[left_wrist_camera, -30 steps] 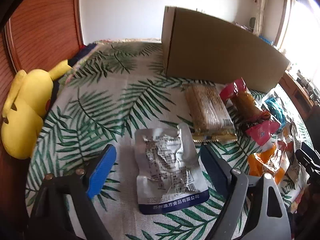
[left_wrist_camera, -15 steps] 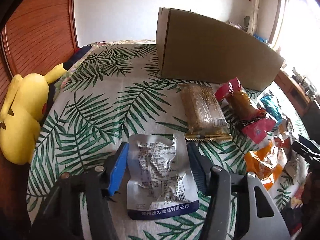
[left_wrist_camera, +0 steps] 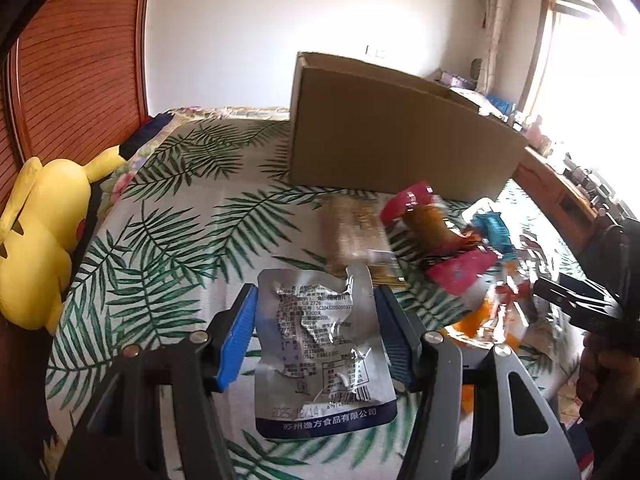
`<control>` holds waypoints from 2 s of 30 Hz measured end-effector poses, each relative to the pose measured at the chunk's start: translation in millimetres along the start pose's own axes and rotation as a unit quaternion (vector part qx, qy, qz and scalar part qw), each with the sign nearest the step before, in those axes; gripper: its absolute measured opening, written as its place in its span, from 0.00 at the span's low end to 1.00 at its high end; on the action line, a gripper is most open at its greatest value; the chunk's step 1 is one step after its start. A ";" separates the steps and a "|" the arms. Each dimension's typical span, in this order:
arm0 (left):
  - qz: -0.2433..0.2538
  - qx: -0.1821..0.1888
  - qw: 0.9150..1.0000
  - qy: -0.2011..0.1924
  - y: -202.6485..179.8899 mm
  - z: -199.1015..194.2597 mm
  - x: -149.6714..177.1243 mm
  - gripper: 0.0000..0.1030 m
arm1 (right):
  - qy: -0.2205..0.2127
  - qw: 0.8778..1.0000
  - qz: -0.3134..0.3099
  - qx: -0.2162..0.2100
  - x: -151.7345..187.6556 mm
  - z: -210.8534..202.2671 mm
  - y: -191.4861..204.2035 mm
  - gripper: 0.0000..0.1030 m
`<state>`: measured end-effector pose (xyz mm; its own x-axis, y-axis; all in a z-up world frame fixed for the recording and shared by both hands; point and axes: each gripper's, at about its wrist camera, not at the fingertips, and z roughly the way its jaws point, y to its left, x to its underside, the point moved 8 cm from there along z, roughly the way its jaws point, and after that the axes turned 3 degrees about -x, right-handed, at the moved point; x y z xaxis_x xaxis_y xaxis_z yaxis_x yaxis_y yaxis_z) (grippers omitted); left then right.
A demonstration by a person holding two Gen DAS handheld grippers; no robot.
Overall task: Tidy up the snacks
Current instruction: 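Grasp the silver foil pouch with left gripper while right gripper grasps white pouch, then carry both pouches over the cardboard box and open both grippers to drop them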
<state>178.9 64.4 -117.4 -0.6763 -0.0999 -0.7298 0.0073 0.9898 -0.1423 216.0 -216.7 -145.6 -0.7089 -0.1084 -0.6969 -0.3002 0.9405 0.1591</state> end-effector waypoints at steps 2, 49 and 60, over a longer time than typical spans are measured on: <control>0.004 0.005 1.000 -0.005 -5.9 -5.3 0.7 0.57 | -0.001 1.000 0.004 -0.002 -0.2 -3.6 -0.6 0.76; 0.052 0.066 0.995 -0.054 -77.7 -10.3 -69.7 0.57 | -0.095 0.995 -0.038 -0.004 -65.7 -80.6 -5.3 0.35; 0.067 0.071 0.992 -0.074 -75.5 13.2 -142.2 0.57 | -0.124 0.988 -0.092 -0.025 -133.4 -78.8 20.9 0.35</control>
<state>284.3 2.5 -11.7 -0.5462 0.0080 -0.8376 0.2006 0.9721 -0.1215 254.0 -208.0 5.8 -0.4636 -0.1874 -0.8660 -0.4448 0.8945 0.0445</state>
